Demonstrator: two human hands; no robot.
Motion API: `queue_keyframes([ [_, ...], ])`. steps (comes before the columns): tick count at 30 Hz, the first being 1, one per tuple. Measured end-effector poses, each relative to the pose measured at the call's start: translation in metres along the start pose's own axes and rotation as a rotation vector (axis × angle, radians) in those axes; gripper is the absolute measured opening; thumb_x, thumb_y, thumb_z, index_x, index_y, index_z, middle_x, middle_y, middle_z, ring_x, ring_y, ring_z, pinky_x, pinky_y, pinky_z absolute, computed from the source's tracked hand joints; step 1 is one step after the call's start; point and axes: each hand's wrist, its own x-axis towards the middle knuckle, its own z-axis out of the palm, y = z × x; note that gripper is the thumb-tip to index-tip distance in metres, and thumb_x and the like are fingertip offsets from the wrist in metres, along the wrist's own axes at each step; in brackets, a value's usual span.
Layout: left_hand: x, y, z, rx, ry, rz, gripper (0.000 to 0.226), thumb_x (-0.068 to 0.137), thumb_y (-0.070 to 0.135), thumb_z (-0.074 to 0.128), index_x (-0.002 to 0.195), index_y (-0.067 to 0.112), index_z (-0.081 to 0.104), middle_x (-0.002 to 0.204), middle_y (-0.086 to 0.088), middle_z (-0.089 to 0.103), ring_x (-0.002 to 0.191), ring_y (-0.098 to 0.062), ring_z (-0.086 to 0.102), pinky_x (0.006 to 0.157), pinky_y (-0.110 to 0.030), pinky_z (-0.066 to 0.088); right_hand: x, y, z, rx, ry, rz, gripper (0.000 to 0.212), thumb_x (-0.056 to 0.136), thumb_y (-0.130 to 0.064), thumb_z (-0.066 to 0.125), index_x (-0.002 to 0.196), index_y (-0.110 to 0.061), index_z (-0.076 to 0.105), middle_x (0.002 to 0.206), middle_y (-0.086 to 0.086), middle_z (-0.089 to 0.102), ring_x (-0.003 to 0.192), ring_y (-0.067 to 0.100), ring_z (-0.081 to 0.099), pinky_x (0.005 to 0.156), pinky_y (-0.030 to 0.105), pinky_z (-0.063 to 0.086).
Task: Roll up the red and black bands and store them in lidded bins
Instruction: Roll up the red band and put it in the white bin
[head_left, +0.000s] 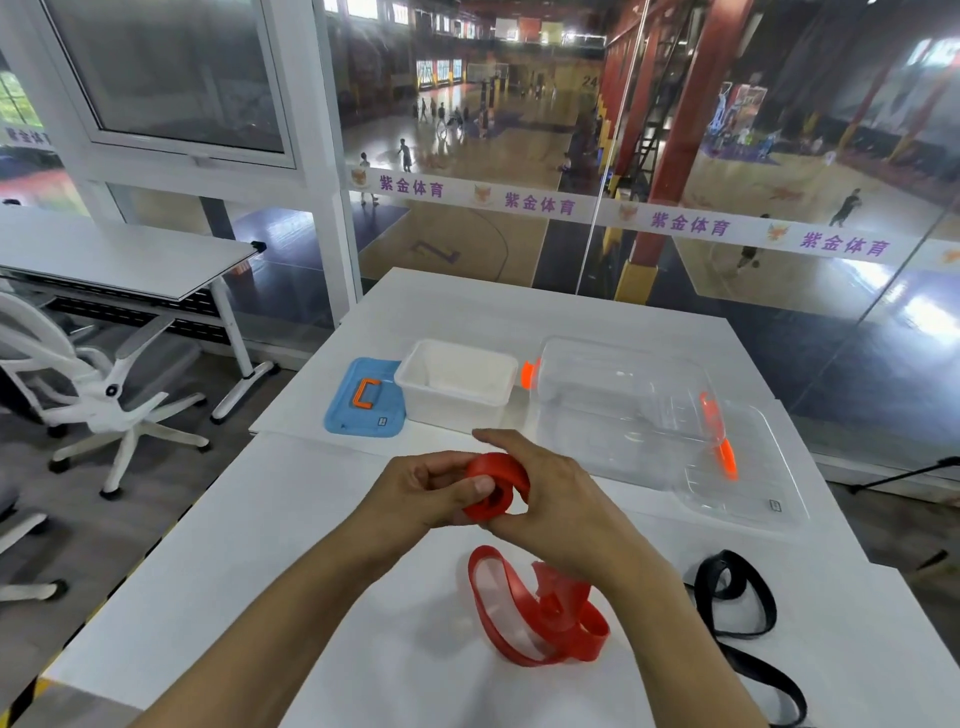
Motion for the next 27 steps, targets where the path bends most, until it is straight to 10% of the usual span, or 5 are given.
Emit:
queue_keyframes([
  [10,0.007,-0.002,0.017,-0.453,0.113,-0.076,0.056,0.075,0.037,0.075,0.124,0.009,0.07,0.116,-0.017,0.075,0.103,-0.033,0.075,0.089,-0.035,0.059,-0.009,-0.013,0.015,0.16,0.184,0.127,0.095,0.076,-0.062,0.076,0.15,-0.059,0.016,0.132,-0.022,0.051,0.116,0.005,0.054,0.099,0.028,0.047],
  [16,0.005,-0.003,0.027,-0.495,0.067,-0.105,0.059,0.077,0.04,0.072,0.123,0.004,0.067,0.118,-0.019,0.074,0.106,-0.028,0.073,0.087,-0.036,0.059,-0.006,-0.022,0.03,0.16,0.354,0.192,0.072,0.085,-0.049,0.069,0.146,-0.052,0.032,0.122,-0.013,0.059,0.106,0.012,0.062,0.095,0.033,0.052],
  [27,0.005,0.012,-0.008,-0.015,-0.129,-0.071,0.037,0.086,0.024,0.073,0.121,0.012,0.07,0.111,-0.011,0.078,0.106,-0.025,0.074,0.096,-0.04,0.058,0.0,-0.001,0.006,-0.178,-0.065,-0.018,0.085,0.092,-0.04,0.069,0.154,-0.062,0.016,0.113,-0.009,0.061,0.106,0.015,0.061,0.093,0.035,0.052],
])
